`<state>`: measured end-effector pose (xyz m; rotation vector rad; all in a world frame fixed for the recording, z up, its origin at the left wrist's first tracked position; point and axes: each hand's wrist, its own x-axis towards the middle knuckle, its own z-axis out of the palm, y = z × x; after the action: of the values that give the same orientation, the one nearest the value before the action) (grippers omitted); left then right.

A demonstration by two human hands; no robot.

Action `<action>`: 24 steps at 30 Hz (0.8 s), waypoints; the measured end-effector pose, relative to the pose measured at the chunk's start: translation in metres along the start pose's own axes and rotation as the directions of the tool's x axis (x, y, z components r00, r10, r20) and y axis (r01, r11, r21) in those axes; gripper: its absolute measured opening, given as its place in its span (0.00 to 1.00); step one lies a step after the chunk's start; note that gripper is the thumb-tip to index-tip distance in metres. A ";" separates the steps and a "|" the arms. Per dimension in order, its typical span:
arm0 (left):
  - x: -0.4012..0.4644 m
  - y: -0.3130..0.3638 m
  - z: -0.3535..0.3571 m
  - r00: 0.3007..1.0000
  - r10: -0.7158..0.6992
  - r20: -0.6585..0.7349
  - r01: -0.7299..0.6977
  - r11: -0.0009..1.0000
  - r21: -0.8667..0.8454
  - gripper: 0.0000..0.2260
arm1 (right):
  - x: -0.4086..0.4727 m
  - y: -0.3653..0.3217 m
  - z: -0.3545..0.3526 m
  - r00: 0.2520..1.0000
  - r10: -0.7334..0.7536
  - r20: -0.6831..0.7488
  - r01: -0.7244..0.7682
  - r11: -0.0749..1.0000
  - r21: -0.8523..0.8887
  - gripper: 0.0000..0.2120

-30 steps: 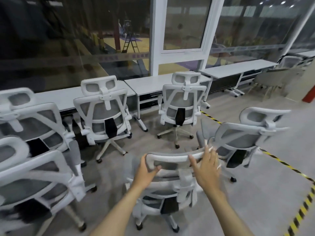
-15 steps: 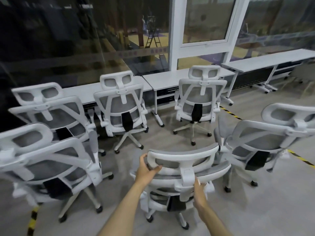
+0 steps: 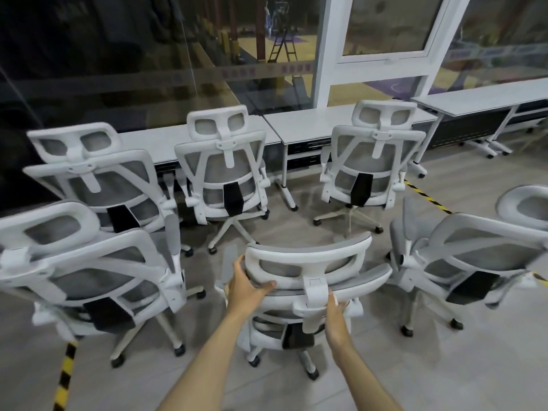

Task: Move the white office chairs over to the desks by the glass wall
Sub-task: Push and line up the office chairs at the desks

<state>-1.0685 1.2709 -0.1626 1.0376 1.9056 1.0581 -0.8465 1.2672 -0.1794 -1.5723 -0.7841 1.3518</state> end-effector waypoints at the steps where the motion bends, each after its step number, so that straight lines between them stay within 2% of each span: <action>1: 0.008 -0.001 -0.005 1.000 -0.004 -0.014 0.005 1.000 0.002 0.43 | 0.006 -0.002 0.011 1.000 -0.015 0.001 0.015 1.000 0.010 0.15; 3: 0.014 0.006 -0.014 0.999 0.007 -0.036 -0.006 1.000 0.019 0.43 | 0.008 -0.010 0.027 0.999 -0.048 0.020 0.047 0.998 0.042 0.14; 4: 0.019 0.007 -0.019 0.999 0.014 -0.046 -0.012 0.999 0.037 0.44 | 0.012 -0.013 0.037 0.996 -0.087 0.037 0.085 0.996 0.038 0.18; 6: 0.031 0.006 -0.030 0.997 0.043 -0.071 -0.037 0.996 0.077 0.48 | 0.021 -0.017 0.056 0.983 -0.173 0.062 0.174 0.985 -0.004 0.31; 7: 0.038 0.005 -0.036 0.995 0.056 -0.077 -0.049 0.994 0.094 0.50 | 0.027 -0.017 0.064 0.976 -0.213 0.053 0.215 0.975 -0.053 0.36; 10: 0.060 -0.002 -0.056 0.992 0.078 -0.095 -0.067 0.991 0.114 0.55 | 0.045 -0.025 0.084 0.965 -0.255 0.064 0.263 0.923 -0.282 0.44; 12: 0.073 -0.005 -0.069 0.992 0.088 -0.085 -0.077 0.989 0.126 0.57 | 0.060 -0.031 0.094 0.952 -0.288 0.101 0.301 0.827 -0.475 0.50; 14: 0.085 -0.008 -0.081 0.989 0.112 -0.096 -0.100 0.987 0.126 0.59 | 0.077 -0.037 0.103 0.920 -0.347 0.180 0.384 0.712 -0.587 0.54; 17: 0.105 -0.010 -0.100 0.990 0.120 -0.081 -0.109 0.986 0.124 0.61 | 0.103 -0.052 0.125 0.901 -0.333 0.278 0.430 0.601 -0.674 0.61; 24: 0.142 0.001 -0.129 0.998 0.060 -0.011 -0.057 0.981 0.186 0.65 | 0.146 -0.075 0.164 0.896 -0.276 0.349 0.445 0.543 -0.712 0.67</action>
<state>-1.2382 1.3554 -0.1367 1.1986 2.0284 0.9373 -0.9704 1.4630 -0.1719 -1.7569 -1.9220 0.8680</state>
